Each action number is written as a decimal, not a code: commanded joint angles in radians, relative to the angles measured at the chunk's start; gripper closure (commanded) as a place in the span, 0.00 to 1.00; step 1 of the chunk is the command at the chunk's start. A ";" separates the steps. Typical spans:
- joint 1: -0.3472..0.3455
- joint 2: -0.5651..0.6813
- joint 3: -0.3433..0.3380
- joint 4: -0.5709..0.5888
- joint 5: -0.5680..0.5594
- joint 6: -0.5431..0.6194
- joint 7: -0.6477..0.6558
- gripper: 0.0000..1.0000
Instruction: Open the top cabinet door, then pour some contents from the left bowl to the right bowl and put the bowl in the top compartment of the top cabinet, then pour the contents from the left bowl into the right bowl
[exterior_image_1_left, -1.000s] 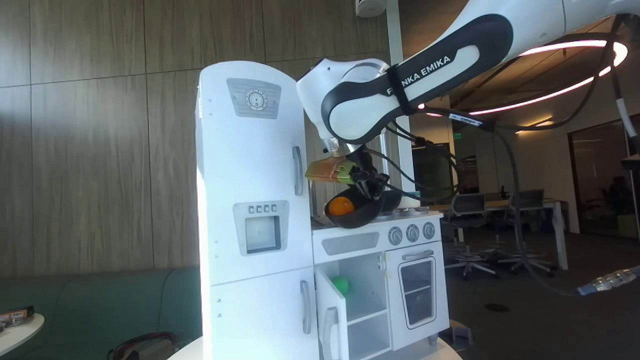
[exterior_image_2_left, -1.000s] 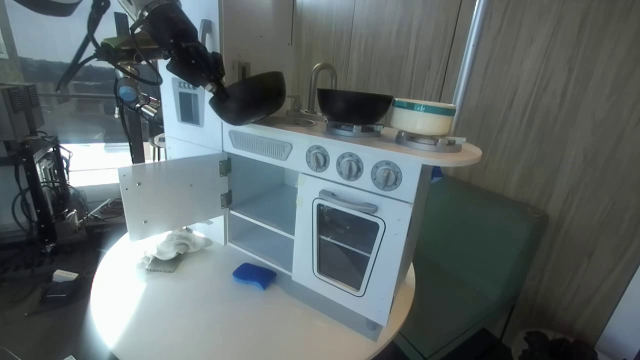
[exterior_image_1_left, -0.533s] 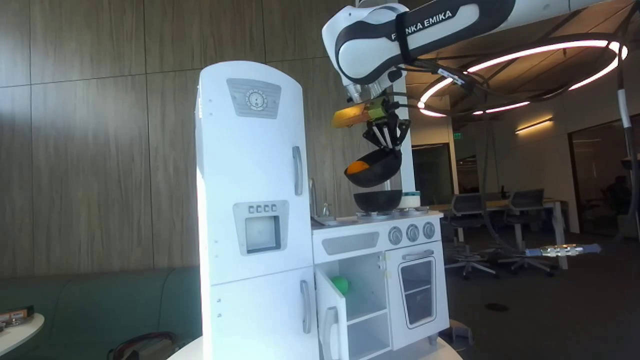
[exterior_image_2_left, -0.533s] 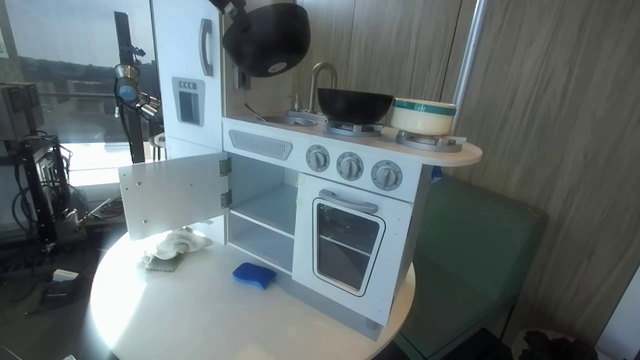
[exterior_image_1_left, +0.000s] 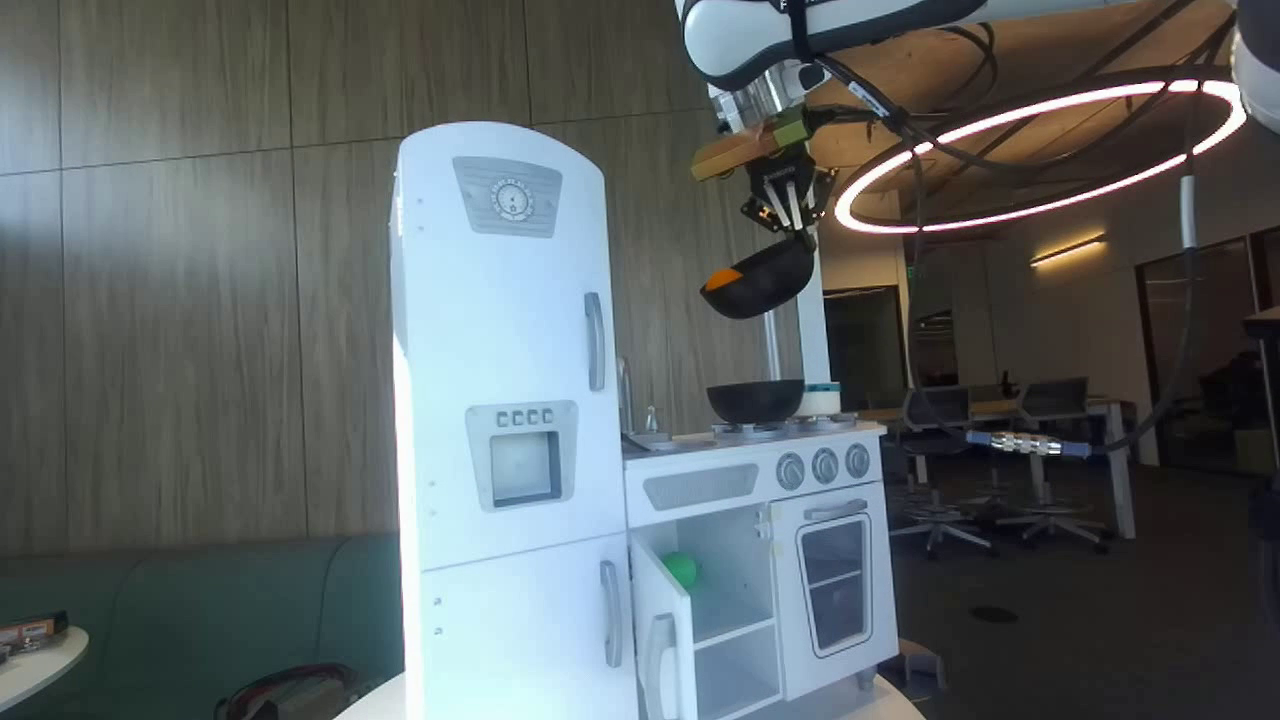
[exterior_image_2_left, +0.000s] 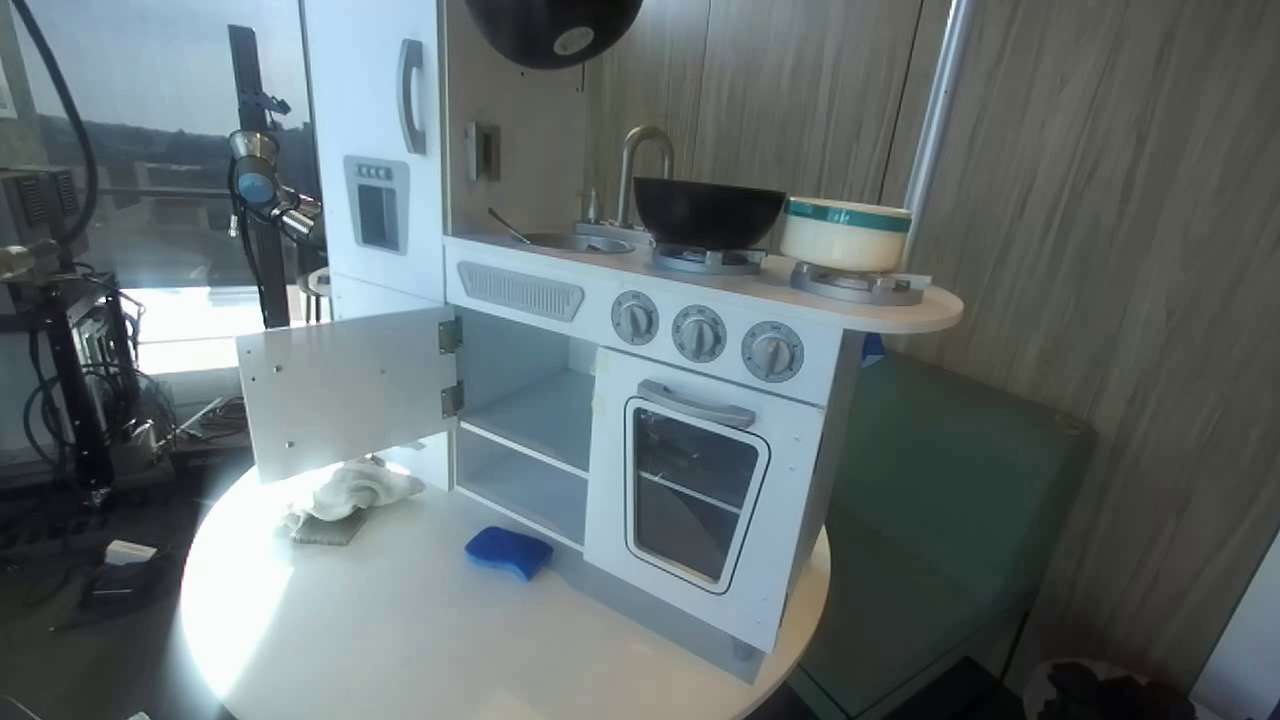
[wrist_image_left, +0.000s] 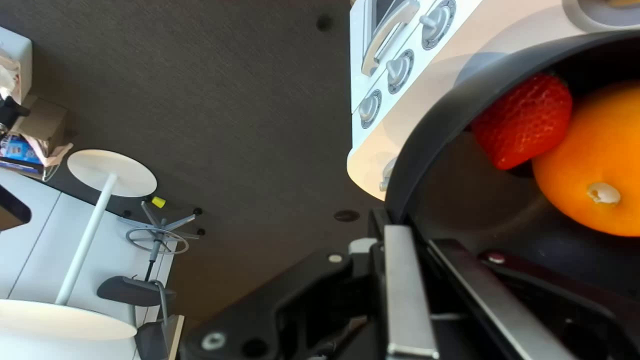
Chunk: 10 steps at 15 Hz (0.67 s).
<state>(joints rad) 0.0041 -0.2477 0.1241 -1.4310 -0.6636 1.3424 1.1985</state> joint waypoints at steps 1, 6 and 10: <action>-0.013 0.115 0.005 0.117 -0.048 0.025 -0.008 0.99; -0.023 0.213 -0.043 0.206 -0.105 0.022 0.003 0.98; -0.044 0.268 -0.075 0.247 -0.150 0.029 0.013 0.98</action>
<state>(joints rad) -0.0268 -0.0375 0.0603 -1.2672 -0.7664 1.3673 1.2031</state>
